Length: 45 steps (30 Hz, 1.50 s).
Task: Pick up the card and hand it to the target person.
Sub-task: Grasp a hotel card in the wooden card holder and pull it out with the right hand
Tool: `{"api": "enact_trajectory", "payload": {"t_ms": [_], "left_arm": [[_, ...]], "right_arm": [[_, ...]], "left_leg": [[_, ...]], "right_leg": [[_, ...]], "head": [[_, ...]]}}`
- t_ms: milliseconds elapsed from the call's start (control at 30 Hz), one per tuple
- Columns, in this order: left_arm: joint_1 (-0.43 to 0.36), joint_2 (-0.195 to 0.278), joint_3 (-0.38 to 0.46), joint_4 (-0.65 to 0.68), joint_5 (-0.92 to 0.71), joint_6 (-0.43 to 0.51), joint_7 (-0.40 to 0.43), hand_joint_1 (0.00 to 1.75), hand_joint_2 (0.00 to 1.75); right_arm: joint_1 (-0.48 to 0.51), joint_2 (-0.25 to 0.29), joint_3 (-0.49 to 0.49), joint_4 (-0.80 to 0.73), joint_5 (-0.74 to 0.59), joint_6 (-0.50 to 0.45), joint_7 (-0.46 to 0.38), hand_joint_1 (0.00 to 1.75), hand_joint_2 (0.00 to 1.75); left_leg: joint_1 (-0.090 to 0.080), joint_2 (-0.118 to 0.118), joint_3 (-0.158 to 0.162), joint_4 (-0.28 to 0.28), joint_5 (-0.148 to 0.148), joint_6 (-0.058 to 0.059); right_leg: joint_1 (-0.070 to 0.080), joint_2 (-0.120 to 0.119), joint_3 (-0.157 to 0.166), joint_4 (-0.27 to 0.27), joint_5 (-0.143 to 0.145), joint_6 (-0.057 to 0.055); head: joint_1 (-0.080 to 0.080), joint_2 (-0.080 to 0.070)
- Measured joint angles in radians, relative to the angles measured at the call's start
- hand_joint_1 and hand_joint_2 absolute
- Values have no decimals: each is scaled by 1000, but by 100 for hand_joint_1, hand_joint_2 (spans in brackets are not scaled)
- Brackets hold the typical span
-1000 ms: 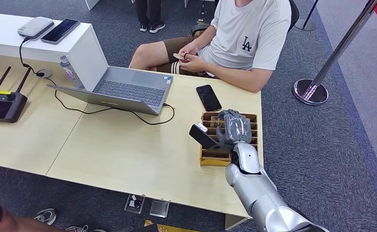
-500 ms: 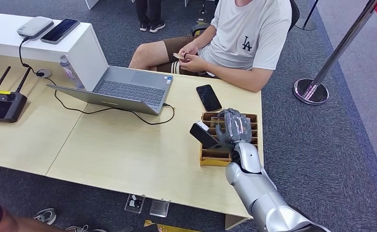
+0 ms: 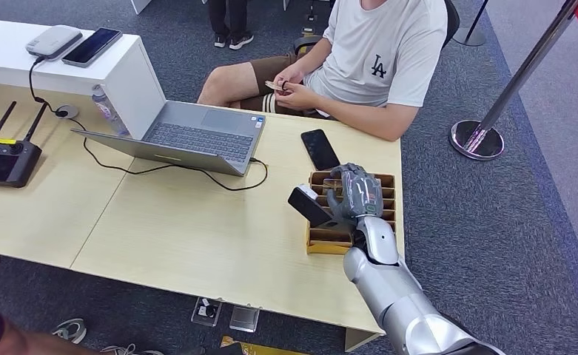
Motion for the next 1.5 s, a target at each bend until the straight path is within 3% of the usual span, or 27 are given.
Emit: {"api": "enact_trajectory", "payload": {"t_ms": [1033,1133,1200,1267,1333,1467,1500], "left_arm": [[0,0,1,1,-2,-1,-2,0,0],[0,0,1,1,-4,-2,-2,0,0],[0,0,1,1,-5,-2,-2,0,0],[0,0,1,1,-5,-1,-2,0,0],[1,0,1,1,-6,-1,-3,0,0],[1,0,0,1,-7,1,-11,0,175],[1,0,0,1,-8,2,-14,0,175]], "right_arm": [[0,-17,1,15,42,46,92,91,175],[0,-18,1,17,42,47,94,112,175],[1,-18,1,18,44,49,95,150,175],[2,-19,1,19,46,50,96,175,175],[2,-20,1,19,48,50,96,175,175],[3,-22,1,19,48,49,94,175,175],[3,-22,1,19,47,48,92,175,175]], "left_leg": [[0,0,1,0,0,0],[0,0,1,0,0,0],[0,0,1,0,0,0],[0,0,1,0,0,0],[0,0,1,0,0,0],[0,0,1,0,0,0],[0,0,1,0,0,0]], "right_leg": [[0,0,0,0,0,0],[0,0,0,0,0,0],[0,0,0,0,0,0],[0,0,0,0,0,0],[0,0,1,0,0,0],[0,0,0,0,0,0],[0,0,0,0,0,0]], "head": [[0,0],[0,0],[0,0],[0,0],[0,0],[0,0],[0,0]]}}
